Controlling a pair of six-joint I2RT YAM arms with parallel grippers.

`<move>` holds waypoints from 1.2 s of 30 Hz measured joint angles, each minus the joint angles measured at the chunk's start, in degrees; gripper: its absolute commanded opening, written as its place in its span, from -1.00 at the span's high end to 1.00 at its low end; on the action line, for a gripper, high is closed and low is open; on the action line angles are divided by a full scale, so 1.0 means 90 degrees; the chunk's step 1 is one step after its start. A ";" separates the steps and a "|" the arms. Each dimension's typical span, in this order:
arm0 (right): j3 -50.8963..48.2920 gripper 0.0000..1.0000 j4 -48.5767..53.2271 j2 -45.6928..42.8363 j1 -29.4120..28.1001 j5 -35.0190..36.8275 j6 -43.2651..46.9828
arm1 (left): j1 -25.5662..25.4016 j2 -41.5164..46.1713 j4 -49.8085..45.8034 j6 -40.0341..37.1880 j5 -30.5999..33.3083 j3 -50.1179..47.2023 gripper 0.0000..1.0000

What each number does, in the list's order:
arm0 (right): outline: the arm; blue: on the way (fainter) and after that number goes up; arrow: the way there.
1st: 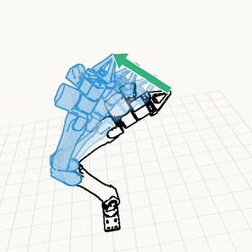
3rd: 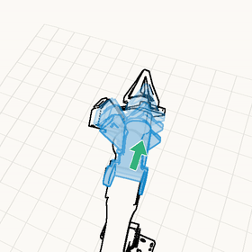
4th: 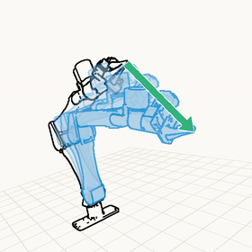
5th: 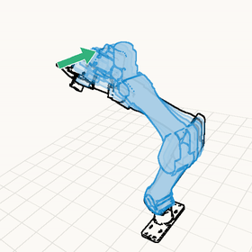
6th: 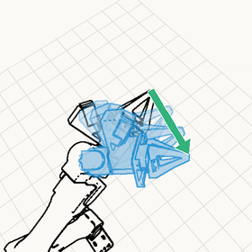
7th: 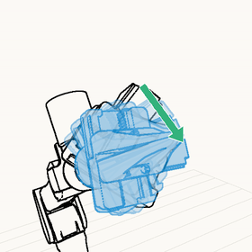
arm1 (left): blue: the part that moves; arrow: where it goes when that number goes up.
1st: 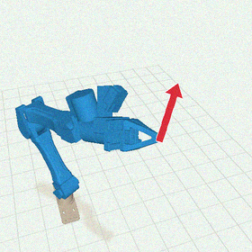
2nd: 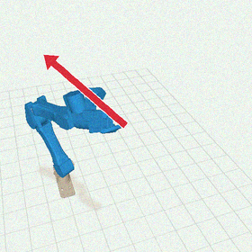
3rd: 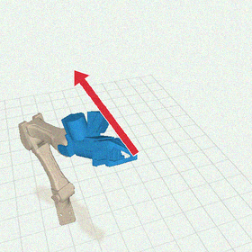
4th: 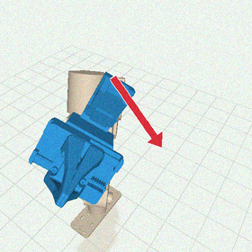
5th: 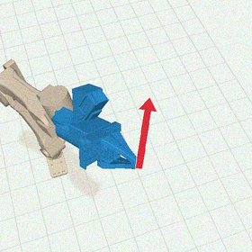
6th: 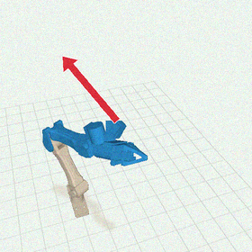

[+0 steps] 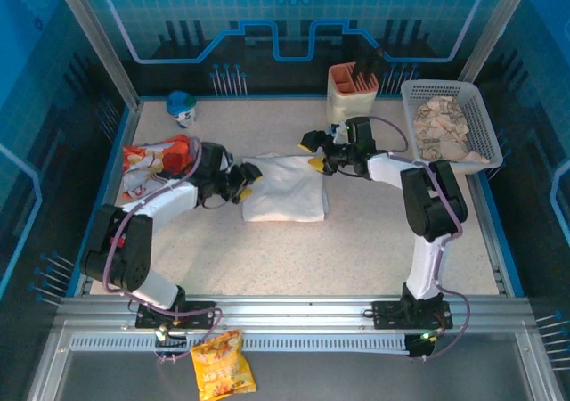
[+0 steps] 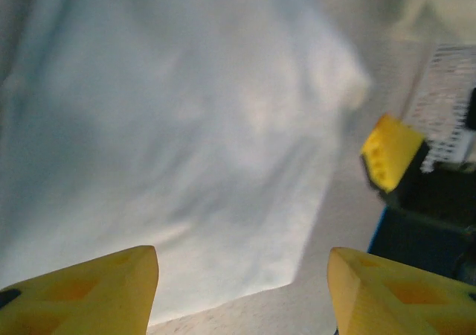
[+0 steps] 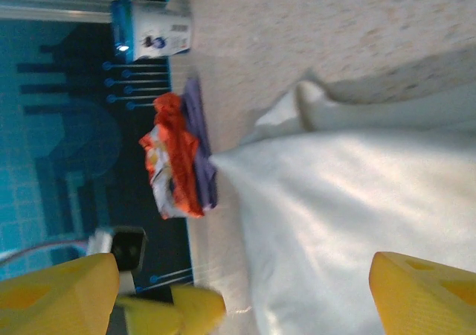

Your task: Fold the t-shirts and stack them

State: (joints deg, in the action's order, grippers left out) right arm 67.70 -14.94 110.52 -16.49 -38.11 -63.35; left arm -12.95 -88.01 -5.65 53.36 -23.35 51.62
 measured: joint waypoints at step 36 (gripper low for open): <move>-0.2446 -0.80 0.1991 -0.2475 0.0420 -0.0209 0.1549 | 0.0391 -0.2407 -0.2373 -0.4189 0.0168 0.1955 -0.32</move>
State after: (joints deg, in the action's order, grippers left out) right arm 45.69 2.98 88.25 -12.71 -39.99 -49.41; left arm -9.43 -109.67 -27.00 15.66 -21.85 69.21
